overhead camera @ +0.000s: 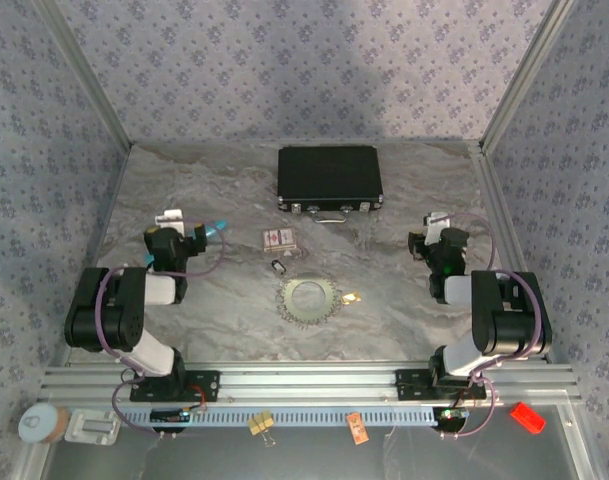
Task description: Put the keys on the keyring
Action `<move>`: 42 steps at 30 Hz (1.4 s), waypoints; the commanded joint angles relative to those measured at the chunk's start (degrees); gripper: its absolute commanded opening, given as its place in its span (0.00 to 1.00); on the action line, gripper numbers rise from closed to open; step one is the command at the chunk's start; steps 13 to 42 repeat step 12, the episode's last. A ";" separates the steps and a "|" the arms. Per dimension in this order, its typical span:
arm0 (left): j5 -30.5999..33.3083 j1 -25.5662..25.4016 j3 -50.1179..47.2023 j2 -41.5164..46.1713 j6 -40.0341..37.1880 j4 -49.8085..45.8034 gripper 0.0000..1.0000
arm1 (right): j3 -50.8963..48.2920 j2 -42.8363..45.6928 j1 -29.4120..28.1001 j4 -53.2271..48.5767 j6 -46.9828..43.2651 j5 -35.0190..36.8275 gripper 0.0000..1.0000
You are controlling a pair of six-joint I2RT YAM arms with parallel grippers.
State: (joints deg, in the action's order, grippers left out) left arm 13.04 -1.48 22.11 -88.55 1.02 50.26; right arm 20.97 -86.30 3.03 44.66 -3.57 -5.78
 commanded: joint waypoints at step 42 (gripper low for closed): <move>-3.80 1.45 1.03 0.55 1.79 -2.48 1.00 | 1.72 -0.64 -0.46 0.48 1.61 4.49 0.99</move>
